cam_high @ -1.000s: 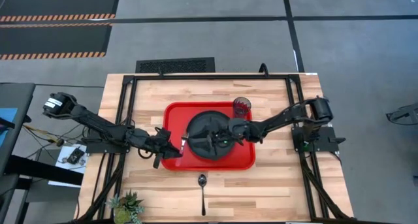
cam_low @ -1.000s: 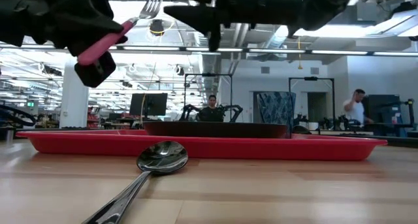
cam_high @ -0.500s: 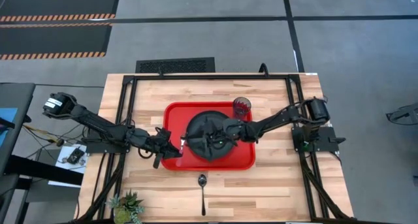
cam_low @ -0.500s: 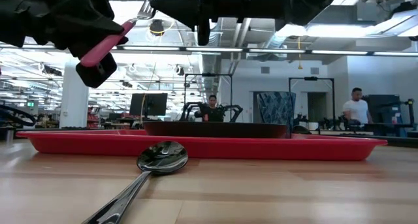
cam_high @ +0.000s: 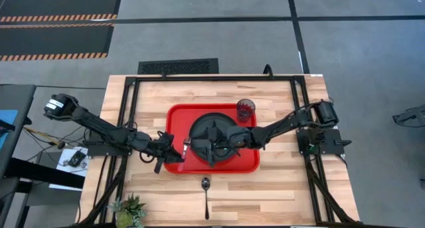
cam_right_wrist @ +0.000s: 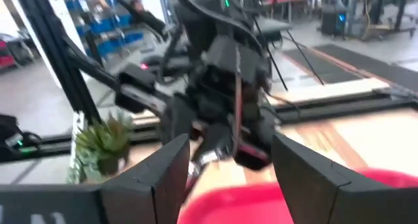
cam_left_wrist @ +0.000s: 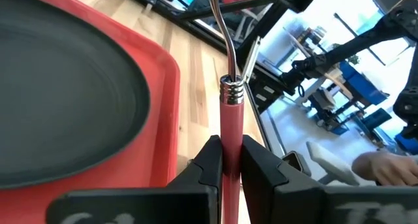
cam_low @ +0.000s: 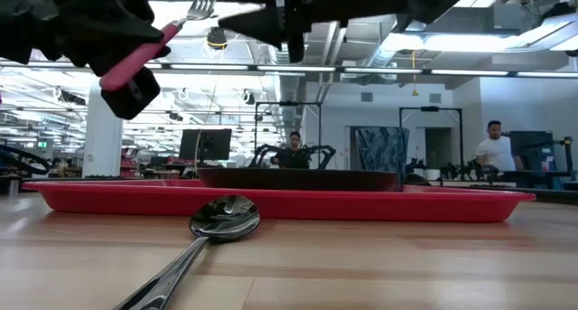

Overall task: Pick and place plate/cup/fork/spoon on tray
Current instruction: Put the pink fork on the red serving tray to the left of the black plate

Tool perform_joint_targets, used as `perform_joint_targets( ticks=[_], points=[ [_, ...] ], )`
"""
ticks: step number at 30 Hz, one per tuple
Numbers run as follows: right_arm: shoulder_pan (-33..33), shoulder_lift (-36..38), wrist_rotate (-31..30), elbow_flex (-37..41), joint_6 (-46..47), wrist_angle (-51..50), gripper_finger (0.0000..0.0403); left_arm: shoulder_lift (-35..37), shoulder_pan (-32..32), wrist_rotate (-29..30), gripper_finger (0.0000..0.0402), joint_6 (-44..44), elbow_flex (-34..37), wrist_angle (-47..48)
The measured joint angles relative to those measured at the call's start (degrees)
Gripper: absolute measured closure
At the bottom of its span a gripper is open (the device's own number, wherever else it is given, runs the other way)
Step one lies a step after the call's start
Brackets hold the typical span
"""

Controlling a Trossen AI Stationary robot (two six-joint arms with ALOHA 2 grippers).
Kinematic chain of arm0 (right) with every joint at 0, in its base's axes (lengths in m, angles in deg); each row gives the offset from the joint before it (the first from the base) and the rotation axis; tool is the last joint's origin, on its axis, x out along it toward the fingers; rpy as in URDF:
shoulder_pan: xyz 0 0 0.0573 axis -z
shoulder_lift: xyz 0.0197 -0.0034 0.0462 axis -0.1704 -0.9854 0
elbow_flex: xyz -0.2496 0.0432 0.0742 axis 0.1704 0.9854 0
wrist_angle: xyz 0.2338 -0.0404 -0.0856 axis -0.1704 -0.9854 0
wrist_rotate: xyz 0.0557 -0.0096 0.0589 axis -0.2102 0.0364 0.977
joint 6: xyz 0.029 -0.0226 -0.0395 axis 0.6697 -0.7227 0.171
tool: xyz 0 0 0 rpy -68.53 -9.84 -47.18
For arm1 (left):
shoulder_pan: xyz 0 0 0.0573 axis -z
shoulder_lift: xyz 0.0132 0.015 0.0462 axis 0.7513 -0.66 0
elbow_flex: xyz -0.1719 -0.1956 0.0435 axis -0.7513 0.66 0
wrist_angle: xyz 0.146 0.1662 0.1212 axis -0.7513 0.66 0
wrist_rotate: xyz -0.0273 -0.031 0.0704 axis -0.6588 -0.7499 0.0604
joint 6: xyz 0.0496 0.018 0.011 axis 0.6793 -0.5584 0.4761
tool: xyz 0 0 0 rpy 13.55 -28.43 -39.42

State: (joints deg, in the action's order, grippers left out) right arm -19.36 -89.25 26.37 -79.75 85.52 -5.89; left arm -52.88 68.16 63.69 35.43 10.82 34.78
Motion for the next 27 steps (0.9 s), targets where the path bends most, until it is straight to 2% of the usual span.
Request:
perform_joint_targets(
  ticks=[6,15,27],
  points=[
    [1.64,-0.02,4.70,-0.02,-0.06,5.89,0.0172,0.00,0.00,-0.06,0.0386,0.00,0.00,0.46],
    [2.59,-1.79,8.80,-3.48,0.04,3.02,0.0209,0.00,-0.02,0.14,0.0386,0.00,0.00,0.42],
    [2.61,-1.60,8.92,-3.82,-1.70,2.14,0.0289,0.00,-0.02,0.61,0.0386,0.44,0.00,0.45]
  ],
)
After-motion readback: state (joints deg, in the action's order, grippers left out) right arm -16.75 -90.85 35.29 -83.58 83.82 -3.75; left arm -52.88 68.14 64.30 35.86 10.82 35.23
